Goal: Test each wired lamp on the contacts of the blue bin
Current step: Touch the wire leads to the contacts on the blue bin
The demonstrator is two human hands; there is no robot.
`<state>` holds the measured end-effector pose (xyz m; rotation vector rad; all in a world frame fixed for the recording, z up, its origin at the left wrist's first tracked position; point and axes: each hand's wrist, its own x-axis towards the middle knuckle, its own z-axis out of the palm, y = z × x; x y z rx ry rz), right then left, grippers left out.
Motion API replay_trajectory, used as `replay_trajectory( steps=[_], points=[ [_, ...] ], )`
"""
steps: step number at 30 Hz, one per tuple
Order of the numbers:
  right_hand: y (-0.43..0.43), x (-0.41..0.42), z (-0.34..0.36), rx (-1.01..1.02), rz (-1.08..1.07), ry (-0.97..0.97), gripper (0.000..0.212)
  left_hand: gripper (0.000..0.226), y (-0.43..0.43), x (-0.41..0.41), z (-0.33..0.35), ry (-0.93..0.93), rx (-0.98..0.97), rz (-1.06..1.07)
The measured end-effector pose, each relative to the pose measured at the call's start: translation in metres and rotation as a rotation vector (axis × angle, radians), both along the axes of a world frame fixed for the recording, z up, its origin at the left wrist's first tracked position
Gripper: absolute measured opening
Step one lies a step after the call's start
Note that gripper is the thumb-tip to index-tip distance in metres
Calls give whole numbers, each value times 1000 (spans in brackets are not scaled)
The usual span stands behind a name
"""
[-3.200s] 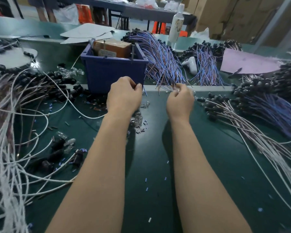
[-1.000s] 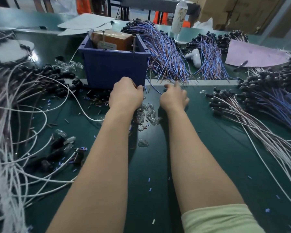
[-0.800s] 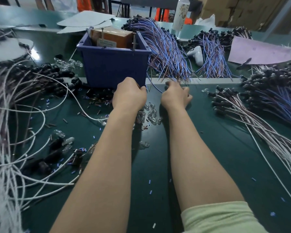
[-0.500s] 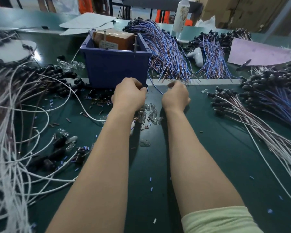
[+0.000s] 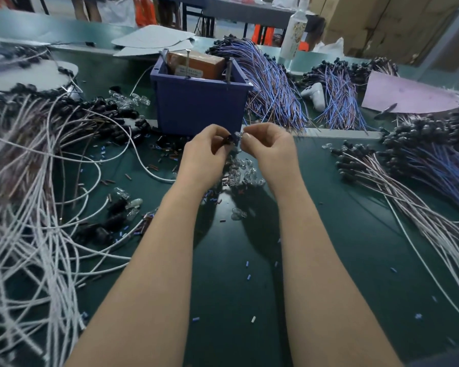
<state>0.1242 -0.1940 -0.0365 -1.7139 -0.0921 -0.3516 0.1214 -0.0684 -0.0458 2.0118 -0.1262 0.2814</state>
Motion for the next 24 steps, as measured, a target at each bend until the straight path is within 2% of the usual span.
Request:
replay_trajectory(
  steps=[6,11,19,24],
  points=[
    [5,-3,5,-58,22,-42,15,19,1,2,-3,-1,-77,-17],
    [6,-3,7,-231,-27,-114,12,19,1,3,-3,3,-83,-33],
    [7,-5,9,-481,-87,-160,14,21,0,4,-4,-22,-1,-31],
    [6,-5,10,-518,-123,-133,15,23,-3,3,-4,-64,52,-24]
  ],
)
